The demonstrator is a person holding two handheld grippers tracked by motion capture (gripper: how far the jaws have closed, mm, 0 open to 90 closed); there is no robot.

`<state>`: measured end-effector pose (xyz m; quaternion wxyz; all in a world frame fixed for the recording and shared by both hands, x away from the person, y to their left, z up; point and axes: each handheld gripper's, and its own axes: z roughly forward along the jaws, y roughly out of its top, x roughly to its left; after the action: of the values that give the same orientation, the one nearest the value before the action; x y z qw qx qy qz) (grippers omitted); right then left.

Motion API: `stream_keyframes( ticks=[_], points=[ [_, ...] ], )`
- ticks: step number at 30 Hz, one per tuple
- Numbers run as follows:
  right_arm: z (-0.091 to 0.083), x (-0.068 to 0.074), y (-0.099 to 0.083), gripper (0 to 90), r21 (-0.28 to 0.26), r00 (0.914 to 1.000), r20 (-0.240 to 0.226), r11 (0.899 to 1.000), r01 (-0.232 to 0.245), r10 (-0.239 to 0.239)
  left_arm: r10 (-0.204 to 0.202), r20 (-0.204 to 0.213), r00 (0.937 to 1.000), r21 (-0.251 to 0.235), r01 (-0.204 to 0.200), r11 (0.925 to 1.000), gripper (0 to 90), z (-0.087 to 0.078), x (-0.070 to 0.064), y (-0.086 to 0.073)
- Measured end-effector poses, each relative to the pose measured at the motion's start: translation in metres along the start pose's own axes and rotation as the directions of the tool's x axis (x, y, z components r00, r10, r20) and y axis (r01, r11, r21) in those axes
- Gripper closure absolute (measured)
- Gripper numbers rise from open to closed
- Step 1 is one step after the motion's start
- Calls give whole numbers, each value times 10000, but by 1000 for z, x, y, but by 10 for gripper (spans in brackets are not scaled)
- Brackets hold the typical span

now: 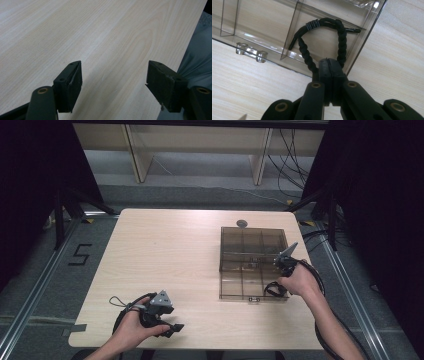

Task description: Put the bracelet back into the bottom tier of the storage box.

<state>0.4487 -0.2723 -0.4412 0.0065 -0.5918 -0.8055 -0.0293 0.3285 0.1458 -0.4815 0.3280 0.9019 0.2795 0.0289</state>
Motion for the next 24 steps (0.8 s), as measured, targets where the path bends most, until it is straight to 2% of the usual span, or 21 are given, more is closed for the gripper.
stream_keyframes(
  ticks=[2, 6, 8, 10, 11, 12, 14, 15, 17, 18, 19, 21, 22, 24],
  points=[
    [1, -2, 1, 900, 183, 10000, -77, 9998, 24, -22, 52, 4, 10000, 41, -52, 10000, 288, 0, 0, 0],
    [4, -2, 2, 900, 94, 9999, -106, 9999, -62, 63, 27, 11, 10000, 36, -27, 10000, 288, 0, 0, 0],
    [3, -4, 3, 900, 274, 9998, -186, 9996, 57, -52, 48, 14, 10000, 48, -48, 10000, 288, 0, 0, 0],
    [3, -4, 3, 900, 287, 9999, -152, 9996, -29, 33, 45, 14, 10000, 53, -46, 10000, 288, 0, 0, 0],
    [4, -3, 2, 900, 153, 9994, -301, 9998, -153, 157, 56, 17, 10000, 61, -56, 10000, 288, 0, 0, 0],
    [3, -3, 2, 900, 280, 9997, -177, 9995, -137, 142, 62, 17, 10000, 64, -62, 10000, 288, 0, 0, 0],
    [4, -5, 1, 900, 66, 9998, -67, 9998, 175, -175, 26, 4, 10000, 68, -26, 10000, 288, 0, 0, 0],
    [4, -4, 2, 900, 17, 10000, -17, 10000, -37, 37, 21, 8, 10000, 75, -21, 10000, 288, 0, 0, 0],
    [3, -5, 2, 900, 221, 9999, -143, 9998, -16, 19, 46, 17, 10000, 60, -46, 10000, 288, 0, 0, 0],
    [4, -5, 2, 900, 64, 9999, -136, 9999, -81, 82, 278, 0, 9996, 258, -278, 9993, 288, -1, 2, 0],
    [5, -6, 2, 900, 26, 9999, -93, 10000, 77, -77, 257, -4, 9997, 237, -257, 9994, 288, -1, 2, 0],
    [6, -6, 2, 900, 133, 9999, -101, 9999, -8, 9, 263, 0, 9997, 242, -263, 9994, 288, -1, 2, 0],
    [5, -6, 2, 900, 287, 9999, -147, 9996, 36, -31, 79, 20, 10000, 90, -80, 9999, 288, 0, 1, 0],
    [6, -6, 2, 900, 247, 10000, -92, 9997, -21, 23, 181, 14, 9998, 177, -182, 9997, 288, -1, 1, 0]
  ],
)
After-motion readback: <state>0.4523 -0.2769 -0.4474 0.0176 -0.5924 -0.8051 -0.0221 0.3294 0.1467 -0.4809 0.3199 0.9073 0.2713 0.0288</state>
